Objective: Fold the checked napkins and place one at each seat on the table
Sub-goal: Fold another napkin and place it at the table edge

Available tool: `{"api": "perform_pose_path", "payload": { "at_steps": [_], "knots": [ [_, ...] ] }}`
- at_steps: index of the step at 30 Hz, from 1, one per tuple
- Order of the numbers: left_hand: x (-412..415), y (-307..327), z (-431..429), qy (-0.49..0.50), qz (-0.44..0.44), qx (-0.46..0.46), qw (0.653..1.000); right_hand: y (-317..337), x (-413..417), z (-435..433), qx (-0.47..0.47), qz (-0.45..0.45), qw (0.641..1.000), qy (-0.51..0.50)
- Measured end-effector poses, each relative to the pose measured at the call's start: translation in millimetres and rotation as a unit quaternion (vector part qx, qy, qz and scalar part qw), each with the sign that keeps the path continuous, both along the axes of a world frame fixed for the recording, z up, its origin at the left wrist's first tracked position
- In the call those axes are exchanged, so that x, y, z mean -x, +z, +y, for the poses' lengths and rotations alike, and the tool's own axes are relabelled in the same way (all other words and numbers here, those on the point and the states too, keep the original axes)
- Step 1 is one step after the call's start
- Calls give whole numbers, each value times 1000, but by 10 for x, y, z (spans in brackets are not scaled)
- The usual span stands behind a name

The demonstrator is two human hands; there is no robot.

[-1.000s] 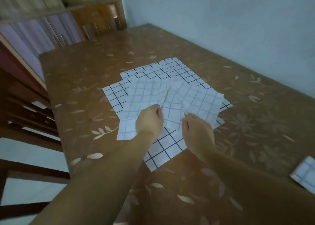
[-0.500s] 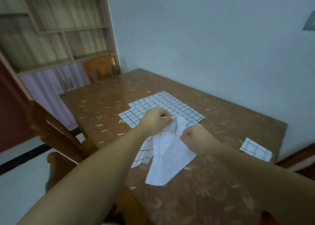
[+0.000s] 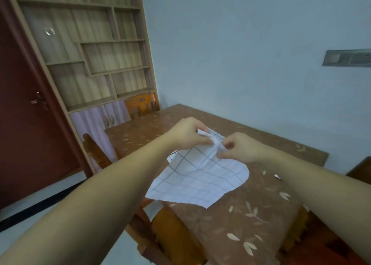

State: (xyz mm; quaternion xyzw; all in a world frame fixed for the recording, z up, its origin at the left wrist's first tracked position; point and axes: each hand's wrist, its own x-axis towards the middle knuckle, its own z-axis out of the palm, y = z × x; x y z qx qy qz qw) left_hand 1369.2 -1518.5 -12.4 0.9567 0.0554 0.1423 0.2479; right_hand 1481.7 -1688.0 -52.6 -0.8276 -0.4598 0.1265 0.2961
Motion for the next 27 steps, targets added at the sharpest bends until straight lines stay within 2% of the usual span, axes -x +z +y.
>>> {"api": "perform_pose_path", "payload": {
  "at_steps": [4, 8, 10, 15, 19, 24, 27],
  "knots": [
    [312, 7, -242, 44, 37, 6, 998, 75, 178, -479, -25, 47, 998, -19],
    [487, 26, -449, 21, 20, 66, 997, 199, 404, -765, -50, 48, 997, -27],
    [525, 71, -552, 9, 10, 81, 997, 322, 574, -807, -96, 45, 994, -38],
    [615, 137, -666, -30, 3, 120, 992, 581, 924, -744, -223, 105, 966, -75],
    [783, 155, -501, -62, 6, 135, 989, 652, 1097, -670, -239, 100, 960, -106],
    [1069, 136, -30, -95, 92, 107, 985, 580, 1172, -618, -258, 129, 944, -162],
    [1119, 110, 114, -81, 65, 136, 985, 485, 1263, -554, -307, 167, 917, -191]
  ]
}}
